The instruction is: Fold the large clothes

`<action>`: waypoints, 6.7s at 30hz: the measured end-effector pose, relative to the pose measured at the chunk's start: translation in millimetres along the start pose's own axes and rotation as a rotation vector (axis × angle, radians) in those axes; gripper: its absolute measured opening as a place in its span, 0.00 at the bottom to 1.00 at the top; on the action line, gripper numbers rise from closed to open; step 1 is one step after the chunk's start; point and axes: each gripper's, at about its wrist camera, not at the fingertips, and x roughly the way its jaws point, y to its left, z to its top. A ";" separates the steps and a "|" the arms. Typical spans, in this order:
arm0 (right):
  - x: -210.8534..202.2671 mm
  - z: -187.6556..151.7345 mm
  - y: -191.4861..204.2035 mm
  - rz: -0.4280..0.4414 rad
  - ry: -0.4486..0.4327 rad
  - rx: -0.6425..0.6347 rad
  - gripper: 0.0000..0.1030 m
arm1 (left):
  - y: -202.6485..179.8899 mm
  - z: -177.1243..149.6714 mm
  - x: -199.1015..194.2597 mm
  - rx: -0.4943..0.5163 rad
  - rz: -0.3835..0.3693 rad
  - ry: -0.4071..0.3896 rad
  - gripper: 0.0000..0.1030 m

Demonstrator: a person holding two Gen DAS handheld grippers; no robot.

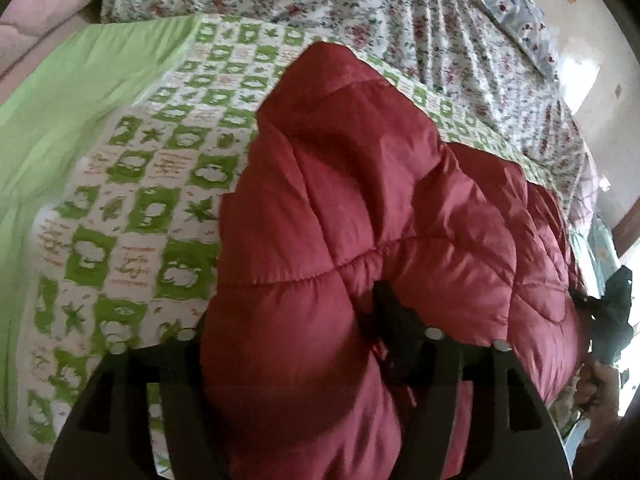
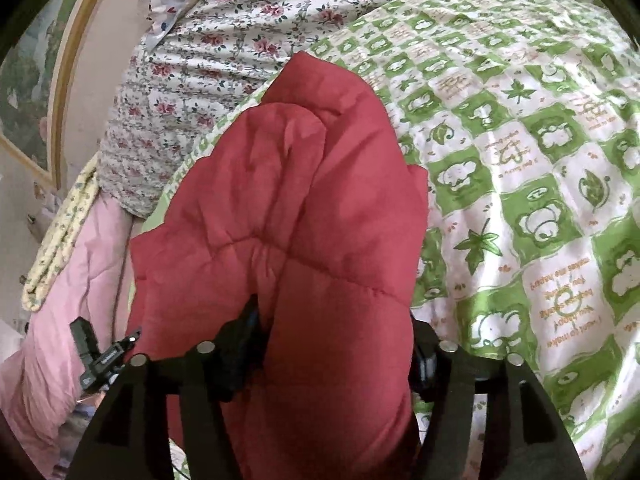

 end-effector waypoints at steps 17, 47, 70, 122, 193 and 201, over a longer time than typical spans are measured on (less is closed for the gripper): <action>-47.1 -3.4 38.5 -0.173 -0.129 -0.103 0.78 | 2.5 1.1 -74.0 -0.037 0.126 -0.153 0.79; -20.5 -54.1 144.7 -0.178 -0.078 -0.423 0.79 | -93.4 -41.5 -64.0 0.182 0.007 -0.032 0.79; 54.2 11.1 120.4 -0.370 -0.016 -0.389 0.79 | -100.8 0.9 19.3 0.198 0.115 0.034 0.85; 85.0 61.8 76.9 -0.279 0.016 -0.224 0.81 | -75.9 60.5 85.9 0.095 0.254 0.144 0.98; -2.3 -68.7 141.4 -0.325 -0.056 -0.470 0.84 | -115.1 -44.3 -46.7 0.235 0.254 0.033 0.99; 18.8 -43.3 116.6 -0.364 -0.049 -0.407 0.91 | -104.8 -38.3 -10.6 0.220 0.258 0.085 1.00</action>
